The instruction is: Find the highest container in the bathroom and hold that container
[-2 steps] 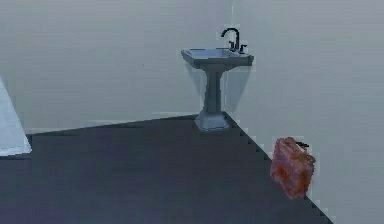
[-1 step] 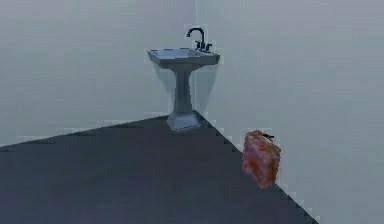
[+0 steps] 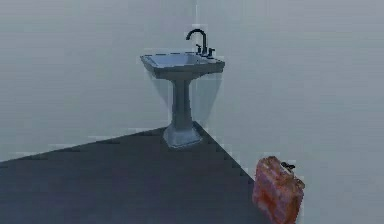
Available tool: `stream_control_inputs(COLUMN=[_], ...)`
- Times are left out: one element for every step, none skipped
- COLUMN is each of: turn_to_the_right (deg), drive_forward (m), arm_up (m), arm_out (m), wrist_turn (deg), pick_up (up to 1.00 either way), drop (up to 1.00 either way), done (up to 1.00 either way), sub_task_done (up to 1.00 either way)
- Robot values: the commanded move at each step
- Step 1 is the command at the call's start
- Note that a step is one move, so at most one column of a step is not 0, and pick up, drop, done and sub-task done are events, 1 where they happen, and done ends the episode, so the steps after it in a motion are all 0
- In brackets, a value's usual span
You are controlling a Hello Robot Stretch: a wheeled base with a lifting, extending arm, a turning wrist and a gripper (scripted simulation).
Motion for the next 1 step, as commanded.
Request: stream_control_inputs(turn_to_the_right=[45.0], drive_forward=[0.00], arm_up=[0.00], arm_out=[0.00], wrist_turn=[0.0], pick_up=[0.00], drop=[0.00], done=[0.00], sub_task_done=[0.00])
